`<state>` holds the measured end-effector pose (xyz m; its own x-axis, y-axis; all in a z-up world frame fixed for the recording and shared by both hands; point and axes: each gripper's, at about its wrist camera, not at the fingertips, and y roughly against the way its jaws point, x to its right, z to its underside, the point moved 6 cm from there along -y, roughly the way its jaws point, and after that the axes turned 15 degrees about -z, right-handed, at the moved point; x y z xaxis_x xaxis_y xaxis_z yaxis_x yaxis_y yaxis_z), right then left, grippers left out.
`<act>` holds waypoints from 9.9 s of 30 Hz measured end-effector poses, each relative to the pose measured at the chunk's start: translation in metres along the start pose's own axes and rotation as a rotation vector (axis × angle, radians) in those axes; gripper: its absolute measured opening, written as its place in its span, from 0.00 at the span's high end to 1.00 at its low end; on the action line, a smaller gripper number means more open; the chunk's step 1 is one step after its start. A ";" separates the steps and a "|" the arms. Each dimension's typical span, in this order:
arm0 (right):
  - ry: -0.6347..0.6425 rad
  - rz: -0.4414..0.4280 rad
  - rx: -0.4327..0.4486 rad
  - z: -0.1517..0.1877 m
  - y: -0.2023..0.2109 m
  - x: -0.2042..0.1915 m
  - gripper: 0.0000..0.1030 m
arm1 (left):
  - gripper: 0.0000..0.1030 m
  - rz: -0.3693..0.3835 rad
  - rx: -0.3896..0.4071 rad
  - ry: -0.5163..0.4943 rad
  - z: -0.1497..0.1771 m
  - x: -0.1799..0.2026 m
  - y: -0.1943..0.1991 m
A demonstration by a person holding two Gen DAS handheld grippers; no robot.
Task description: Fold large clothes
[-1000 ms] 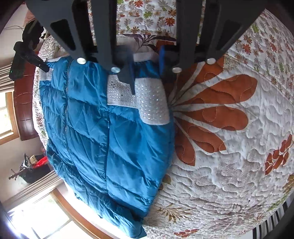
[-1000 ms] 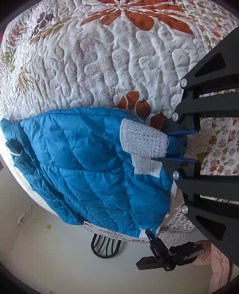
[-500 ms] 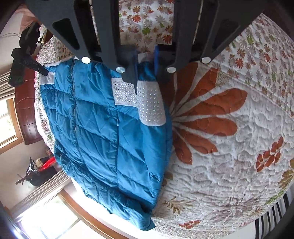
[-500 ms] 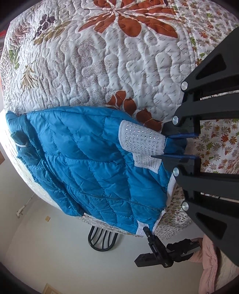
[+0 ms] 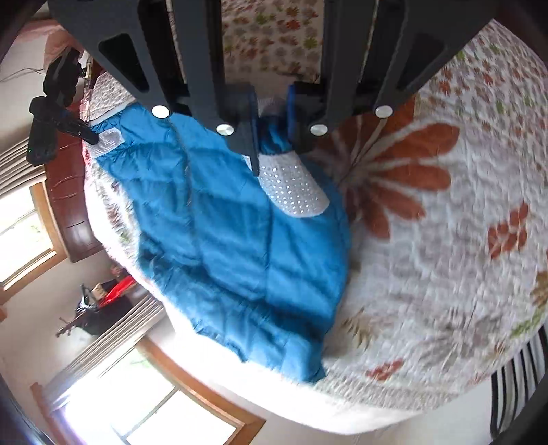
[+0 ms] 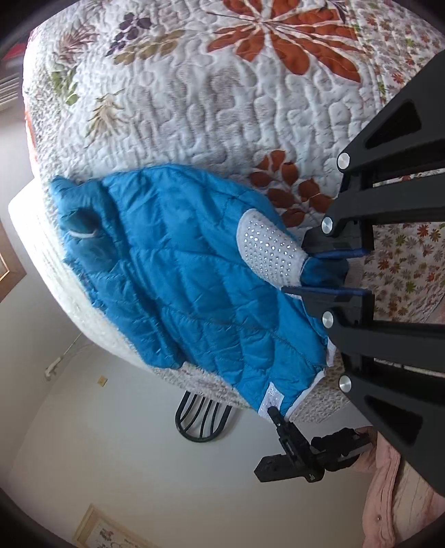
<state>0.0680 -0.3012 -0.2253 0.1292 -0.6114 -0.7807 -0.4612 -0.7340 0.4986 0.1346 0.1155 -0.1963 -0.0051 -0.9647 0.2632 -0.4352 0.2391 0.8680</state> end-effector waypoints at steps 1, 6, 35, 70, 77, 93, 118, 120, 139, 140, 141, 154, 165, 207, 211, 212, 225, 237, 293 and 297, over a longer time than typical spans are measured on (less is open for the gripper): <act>0.016 -0.010 0.010 -0.012 0.003 -0.006 0.88 | 0.90 0.010 0.019 -0.002 -0.010 0.004 0.004; 0.064 -0.035 0.023 -0.074 0.008 -0.027 0.88 | 0.90 0.058 0.082 -0.014 -0.068 0.024 0.012; -0.242 -0.016 0.002 -0.374 -0.132 0.129 0.89 | 0.89 -0.069 -0.030 0.073 -0.351 0.092 -0.235; -0.019 0.238 -0.115 -0.313 -0.128 0.120 0.70 | 0.74 -0.225 -0.019 -0.168 -0.277 0.059 -0.204; 0.022 0.166 -0.005 -0.336 -0.095 0.087 0.93 | 0.94 -0.098 0.161 -0.069 -0.300 0.071 -0.151; -0.158 0.234 -0.023 -0.329 -0.124 0.150 0.78 | 0.85 -0.330 -0.007 -0.099 -0.289 0.047 -0.223; 0.095 0.329 -0.240 -0.221 -0.205 0.060 0.84 | 0.74 -0.233 0.014 -0.316 -0.183 0.146 -0.207; 0.081 0.319 -0.246 -0.219 -0.208 0.068 0.86 | 0.74 -0.222 0.011 -0.315 -0.179 0.142 -0.212; 0.075 0.254 -0.170 -0.230 -0.168 0.053 0.72 | 0.73 -0.210 -0.059 -0.225 -0.197 0.136 -0.192; 0.085 0.253 -0.133 -0.232 -0.152 0.049 0.59 | 0.68 -0.199 -0.035 -0.208 -0.202 0.130 -0.179; 0.087 0.251 -0.095 -0.236 -0.135 0.046 0.53 | 0.63 -0.189 -0.011 -0.198 -0.205 0.124 -0.168; -0.145 0.161 0.008 -0.259 -0.062 0.125 0.24 | 0.27 -0.188 -0.031 0.024 -0.254 -0.005 -0.151; -0.264 0.004 0.007 -0.262 -0.089 0.156 0.23 | 0.25 -0.035 -0.098 0.106 -0.265 -0.008 -0.193; 0.078 -0.069 0.052 -0.203 -0.004 -0.057 0.82 | 0.89 0.025 0.235 -0.089 -0.205 0.079 0.011; 0.079 -0.075 0.040 -0.156 0.013 -0.069 0.82 | 0.89 0.013 0.238 -0.109 -0.159 0.066 0.045; 0.075 -0.073 0.035 -0.146 0.014 -0.070 0.82 | 0.89 0.008 0.231 -0.112 -0.147 0.061 0.050; -0.144 0.009 -0.062 -0.033 -0.026 0.013 0.82 | 0.87 -0.083 0.028 -0.032 -0.021 -0.014 -0.028; -0.245 0.053 -0.036 0.005 -0.050 0.081 0.71 | 0.66 -0.192 0.007 -0.073 0.012 -0.037 -0.093; -0.061 0.281 -0.042 -0.124 -0.037 0.058 0.70 | 0.65 -0.260 0.022 -0.090 -0.128 -0.008 -0.099; 0.045 0.311 -0.089 -0.093 -0.023 0.014 0.72 | 0.65 -0.268 0.054 -0.128 -0.103 0.008 -0.058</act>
<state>0.1625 -0.3206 -0.2130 0.0339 -0.8216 -0.5691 -0.4065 -0.5315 0.7431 0.2521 0.1056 -0.2014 0.0046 -0.9995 -0.0299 -0.4833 -0.0284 0.8750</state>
